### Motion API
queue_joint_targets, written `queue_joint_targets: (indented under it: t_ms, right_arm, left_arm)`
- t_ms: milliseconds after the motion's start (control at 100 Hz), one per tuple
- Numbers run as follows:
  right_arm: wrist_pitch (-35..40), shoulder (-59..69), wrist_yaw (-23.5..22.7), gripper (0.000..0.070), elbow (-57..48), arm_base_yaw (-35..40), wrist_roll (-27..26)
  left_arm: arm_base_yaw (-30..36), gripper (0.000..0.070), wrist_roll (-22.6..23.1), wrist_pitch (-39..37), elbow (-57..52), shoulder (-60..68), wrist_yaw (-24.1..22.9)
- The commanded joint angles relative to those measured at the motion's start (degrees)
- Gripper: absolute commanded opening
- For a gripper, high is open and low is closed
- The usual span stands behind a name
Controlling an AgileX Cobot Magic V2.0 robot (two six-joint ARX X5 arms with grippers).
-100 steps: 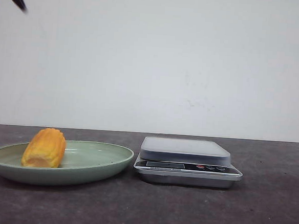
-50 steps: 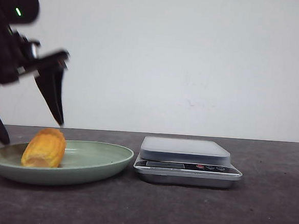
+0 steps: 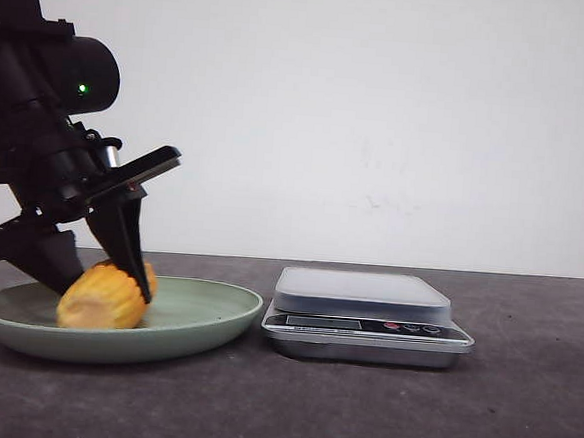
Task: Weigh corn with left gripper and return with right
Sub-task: 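Lower the left gripper onto the yellow corn cob on the plate, then close the left gripper on the corn and lift it off the plate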
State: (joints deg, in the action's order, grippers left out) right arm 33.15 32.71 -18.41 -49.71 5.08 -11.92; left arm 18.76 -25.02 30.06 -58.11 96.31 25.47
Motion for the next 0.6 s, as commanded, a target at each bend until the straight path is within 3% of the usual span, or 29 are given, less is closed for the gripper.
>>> queue_joint_targets:
  t_ms: [0, 240, 470, 590]
  right_arm:
    - [-0.31, 0.52, 0.52, 0.0574, -0.79, 0.44, 0.74]
    - [-0.20, 1.31, 0.48, 0.0574, -0.79, 1.64, 0.70]
    - [-0.09, 2.08, 0.48, 0.0574, -0.79, 2.80, 0.72]
    - [-0.13, 2.45, 0.48, 0.0574, -0.79, 2.82, 0.72]
  left_arm:
    - [0.31, 0.0010, 0.07, 0.11, -2.54, 0.85, 3.45]
    - [1.66, 0.0010, 0.13, 1.73, -15.17, -3.43, 8.87]
    - [3.85, 0.0010, 0.11, 1.46, -31.74, -6.19, 8.76]
    - [5.29, 0.0010, 0.09, 1.09, -38.66, -6.19, 4.44]
